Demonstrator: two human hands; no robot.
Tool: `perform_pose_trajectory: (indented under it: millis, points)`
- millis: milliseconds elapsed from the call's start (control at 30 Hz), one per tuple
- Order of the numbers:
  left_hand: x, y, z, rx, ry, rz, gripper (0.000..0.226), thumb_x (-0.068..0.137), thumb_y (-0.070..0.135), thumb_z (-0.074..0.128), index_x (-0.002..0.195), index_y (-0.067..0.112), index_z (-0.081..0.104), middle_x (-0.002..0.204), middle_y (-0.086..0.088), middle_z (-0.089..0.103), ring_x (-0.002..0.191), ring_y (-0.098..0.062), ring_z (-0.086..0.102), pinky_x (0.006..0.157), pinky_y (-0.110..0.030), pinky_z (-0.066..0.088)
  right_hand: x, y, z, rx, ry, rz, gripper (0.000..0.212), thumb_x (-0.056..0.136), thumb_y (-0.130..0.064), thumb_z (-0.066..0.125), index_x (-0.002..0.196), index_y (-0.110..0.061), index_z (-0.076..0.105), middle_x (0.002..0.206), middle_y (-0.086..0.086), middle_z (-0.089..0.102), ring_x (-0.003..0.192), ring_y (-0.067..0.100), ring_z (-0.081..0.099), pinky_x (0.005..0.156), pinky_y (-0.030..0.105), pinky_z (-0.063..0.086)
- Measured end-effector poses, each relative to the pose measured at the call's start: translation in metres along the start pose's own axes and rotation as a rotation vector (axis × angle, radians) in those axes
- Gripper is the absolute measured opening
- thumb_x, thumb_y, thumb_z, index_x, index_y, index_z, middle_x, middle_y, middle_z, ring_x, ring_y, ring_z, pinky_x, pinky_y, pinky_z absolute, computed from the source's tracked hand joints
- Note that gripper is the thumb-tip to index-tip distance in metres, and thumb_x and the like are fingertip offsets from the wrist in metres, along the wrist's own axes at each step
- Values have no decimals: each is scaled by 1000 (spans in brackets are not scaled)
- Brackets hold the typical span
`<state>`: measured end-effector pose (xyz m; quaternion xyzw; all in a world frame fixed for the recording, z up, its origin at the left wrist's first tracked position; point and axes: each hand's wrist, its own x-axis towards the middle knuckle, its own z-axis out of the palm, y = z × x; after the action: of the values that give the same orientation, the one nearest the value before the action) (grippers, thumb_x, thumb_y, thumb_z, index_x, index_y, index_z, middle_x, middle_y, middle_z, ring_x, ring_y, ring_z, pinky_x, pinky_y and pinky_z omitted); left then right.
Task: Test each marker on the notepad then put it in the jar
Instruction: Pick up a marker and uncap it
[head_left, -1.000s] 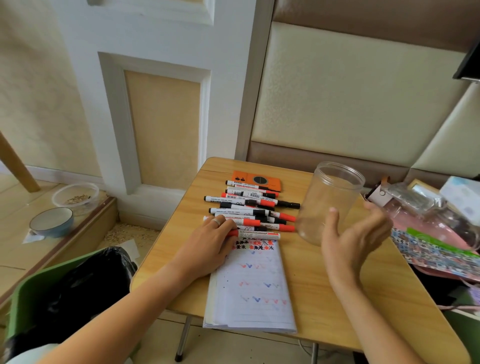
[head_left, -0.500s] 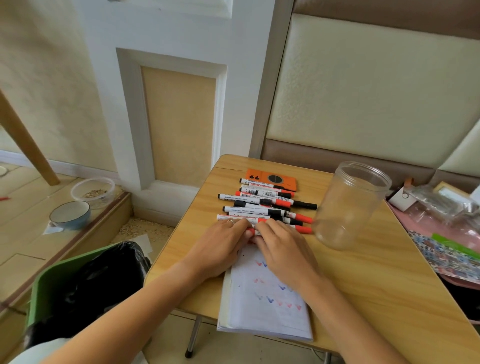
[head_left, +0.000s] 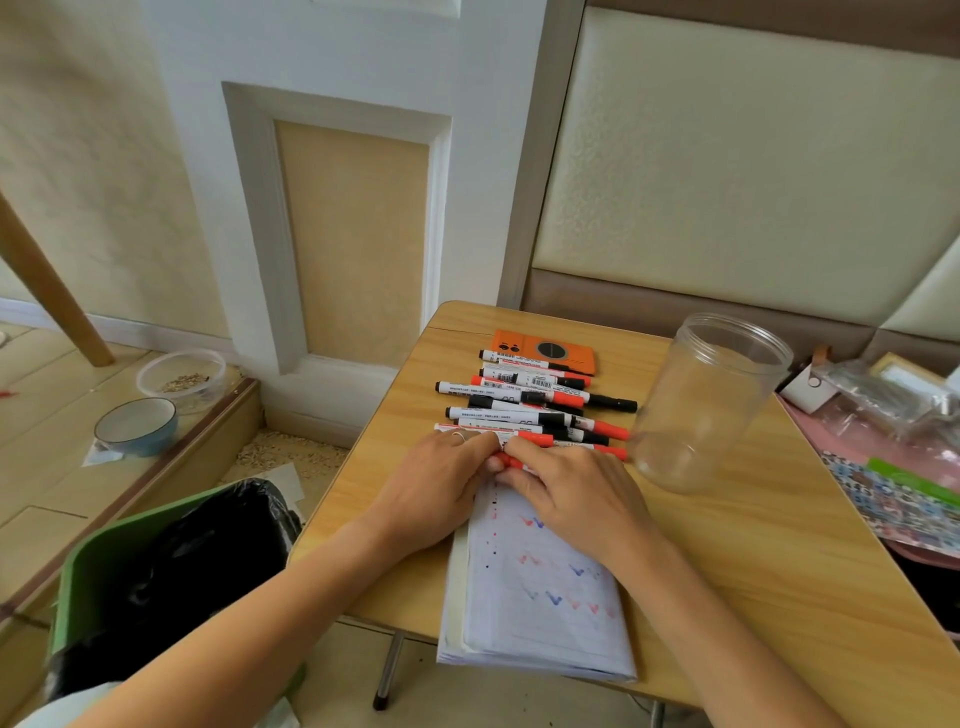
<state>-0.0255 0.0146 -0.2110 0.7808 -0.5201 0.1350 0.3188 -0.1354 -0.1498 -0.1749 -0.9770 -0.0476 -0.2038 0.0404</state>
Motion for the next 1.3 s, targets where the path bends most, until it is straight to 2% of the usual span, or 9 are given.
perform_pose_trajectory:
  millis: [167, 300, 533, 667, 800, 933, 1000, 1167, 1300]
  points:
    - [-2, -9, 0, 57, -46, -96, 20, 102, 36, 51, 109, 21, 63, 102, 7, 58, 92, -10, 49, 76, -27, 43, -7, 4, 1, 121, -122, 242, 19, 107, -42, 41, 107, -26, 52, 95, -8, 63, 79, 18, 56, 60, 36, 39]
    - [-7, -16, -11, 70, -115, -93, 26, 97, 40, 61, 118, 26, 67, 117, 9, 57, 107, -8, 45, 87, -23, 43, -13, 8, 3, 303, -15, 320, 25, 105, -19, 45, 127, -26, 54, 97, -8, 64, 79, 16, 59, 65, 39, 46]
    - [-17, -9, -14, 52, -189, -139, 41, 101, 52, 41, 136, 33, 47, 129, 11, 50, 116, -4, 40, 103, -33, 39, -9, -4, -1, 1167, 165, 637, 19, 104, -6, 56, 109, -24, 62, 99, 12, 72, 66, 27, 70, 58, 36, 58]
    - [-22, -5, -19, 12, -258, -126, 52, 100, 65, 36, 149, 48, 31, 137, 12, 39, 126, -4, 33, 106, -31, 29, -4, -7, 5, 1477, 167, 747, 47, 100, 6, 38, 118, -20, 73, 111, 16, 76, 75, 30, 72, 65, 34, 58]
    - [-29, -6, -16, 98, -286, -100, 62, 91, 81, 36, 146, 50, 35, 134, 13, 33, 127, -5, 31, 110, -33, 30, -4, -6, 7, 1464, 202, 678, 47, 95, 12, 45, 123, -17, 69, 100, 14, 74, 77, 23, 69, 66, 27, 55]
    - [-31, -7, -16, 94, -272, -125, 71, 88, 86, 34, 147, 45, 37, 138, 14, 30, 131, -5, 29, 115, -34, 30, -4, -3, -1, 1356, 235, 631, 4, 99, -11, 64, 101, -14, 63, 63, 6, 51, 57, 16, 46, 53, 25, 36]
    - [-31, -7, -15, 94, -287, -130, 74, 88, 86, 32, 149, 44, 35, 140, 14, 29, 134, -5, 27, 117, -34, 27, -4, -4, -4, 1325, 230, 643, 12, 102, -18, 61, 91, -14, 59, 58, 0, 39, 53, 16, 35, 49, 25, 27]
    - [-31, -6, -15, 85, -276, -140, 71, 89, 84, 37, 147, 44, 36, 140, 14, 29, 133, -5, 26, 114, -28, 23, -2, -15, -2, 1287, 96, 704, 5, 100, -7, 59, 104, -8, 62, 73, 12, 61, 55, 25, 59, 43, 29, 44]
    - [-31, -5, -19, 44, -272, -157, 70, 87, 83, 45, 144, 44, 40, 142, 15, 30, 133, -4, 26, 113, -26, 25, -2, -18, 9, 1151, 45, 691, 11, 97, -12, 66, 87, -17, 65, 69, 7, 61, 50, 23, 58, 40, 27, 43]
